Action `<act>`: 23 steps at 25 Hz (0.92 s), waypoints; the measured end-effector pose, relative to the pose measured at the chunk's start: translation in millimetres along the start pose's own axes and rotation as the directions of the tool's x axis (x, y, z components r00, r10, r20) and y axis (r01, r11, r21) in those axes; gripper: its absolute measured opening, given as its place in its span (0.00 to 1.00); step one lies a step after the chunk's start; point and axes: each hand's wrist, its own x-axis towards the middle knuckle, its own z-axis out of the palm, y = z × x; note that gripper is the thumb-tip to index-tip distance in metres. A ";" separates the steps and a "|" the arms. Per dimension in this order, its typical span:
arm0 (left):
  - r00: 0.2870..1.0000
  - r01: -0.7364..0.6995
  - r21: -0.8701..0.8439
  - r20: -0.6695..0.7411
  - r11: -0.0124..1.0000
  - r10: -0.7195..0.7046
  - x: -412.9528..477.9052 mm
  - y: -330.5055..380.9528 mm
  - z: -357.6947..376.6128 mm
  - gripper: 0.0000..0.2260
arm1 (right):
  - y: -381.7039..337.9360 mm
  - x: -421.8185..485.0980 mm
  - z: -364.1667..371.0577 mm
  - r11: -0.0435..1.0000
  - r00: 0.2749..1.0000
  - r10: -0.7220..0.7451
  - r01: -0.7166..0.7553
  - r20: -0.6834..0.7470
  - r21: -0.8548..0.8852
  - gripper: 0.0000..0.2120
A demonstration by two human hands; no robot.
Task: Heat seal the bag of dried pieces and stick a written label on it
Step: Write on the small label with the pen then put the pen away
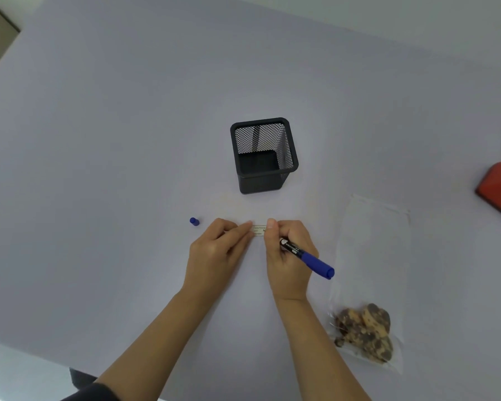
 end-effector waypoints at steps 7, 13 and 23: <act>0.999 0.026 0.051 0.037 0.998 -0.028 -1.9 1.5 3.0 0.10 | -0.3 -1.0 -1.0 1.000 0.999 0.026 -0.025 0.033 -0.017 0.14; 0.997 0.049 -0.001 0.061 0.999 -0.049 -1.1 1.4 2.9 0.09 | -2.2 -0.1 -1.6 0.999 0.999 0.047 -0.047 0.020 -0.001 0.15; 0.997 0.024 0.053 0.075 0.998 -0.028 1.2 4.4 1.0 0.10 | -3.2 0.6 -2.2 0.996 0.995 0.088 -0.090 0.039 0.029 0.16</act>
